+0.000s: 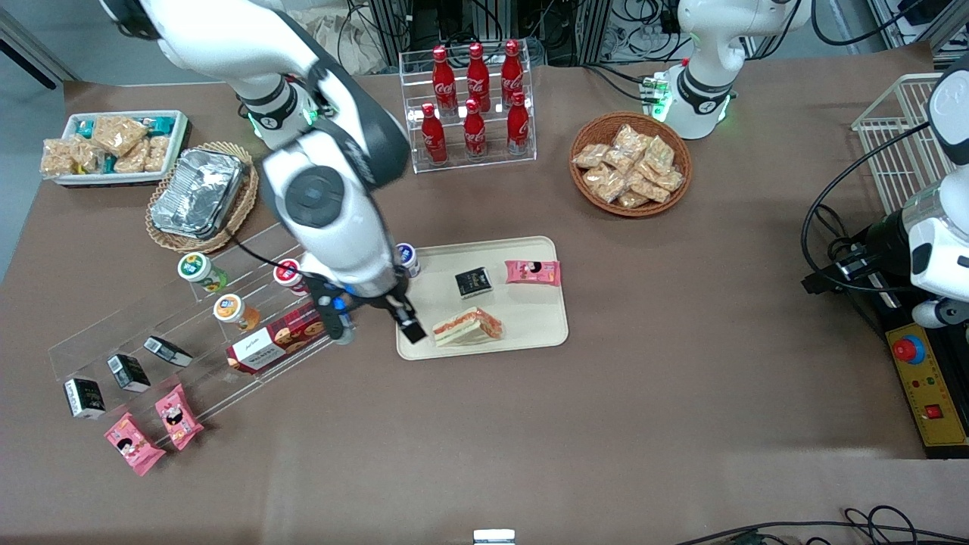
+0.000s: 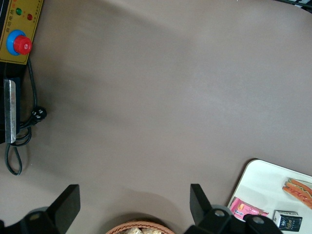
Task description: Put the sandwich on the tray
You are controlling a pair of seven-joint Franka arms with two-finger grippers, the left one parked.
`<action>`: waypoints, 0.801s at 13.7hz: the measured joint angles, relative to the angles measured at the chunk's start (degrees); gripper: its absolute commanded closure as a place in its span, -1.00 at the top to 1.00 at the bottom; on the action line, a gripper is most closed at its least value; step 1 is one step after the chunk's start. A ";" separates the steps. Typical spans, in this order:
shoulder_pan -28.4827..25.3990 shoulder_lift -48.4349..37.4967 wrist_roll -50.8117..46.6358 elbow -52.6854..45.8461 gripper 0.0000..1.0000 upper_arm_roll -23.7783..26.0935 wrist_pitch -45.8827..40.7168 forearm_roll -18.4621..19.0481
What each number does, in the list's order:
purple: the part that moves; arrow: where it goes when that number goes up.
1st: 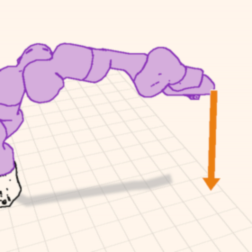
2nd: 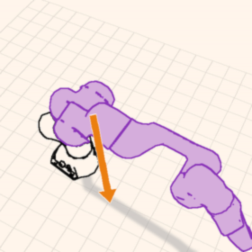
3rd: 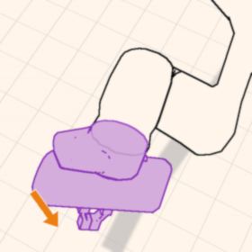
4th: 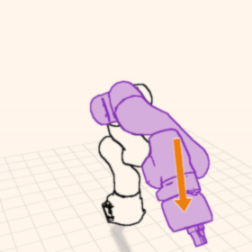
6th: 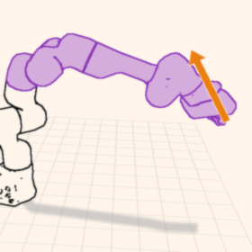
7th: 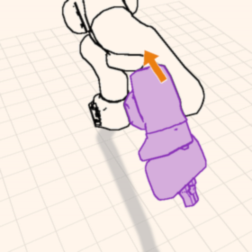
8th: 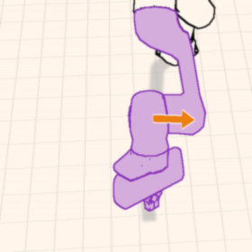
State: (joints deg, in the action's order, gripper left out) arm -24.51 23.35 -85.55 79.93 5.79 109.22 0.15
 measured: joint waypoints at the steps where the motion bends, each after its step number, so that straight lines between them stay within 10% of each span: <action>1: 1.50 -1.95 5.64 0.02 1.00 -0.01 -2.25 -0.09; 11: 18.90 -14.69 62.85 8.23 1.00 -0.70 -8.94 -0.15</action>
State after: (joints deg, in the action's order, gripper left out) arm -5.60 8.66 -22.70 88.16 5.09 100.28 0.00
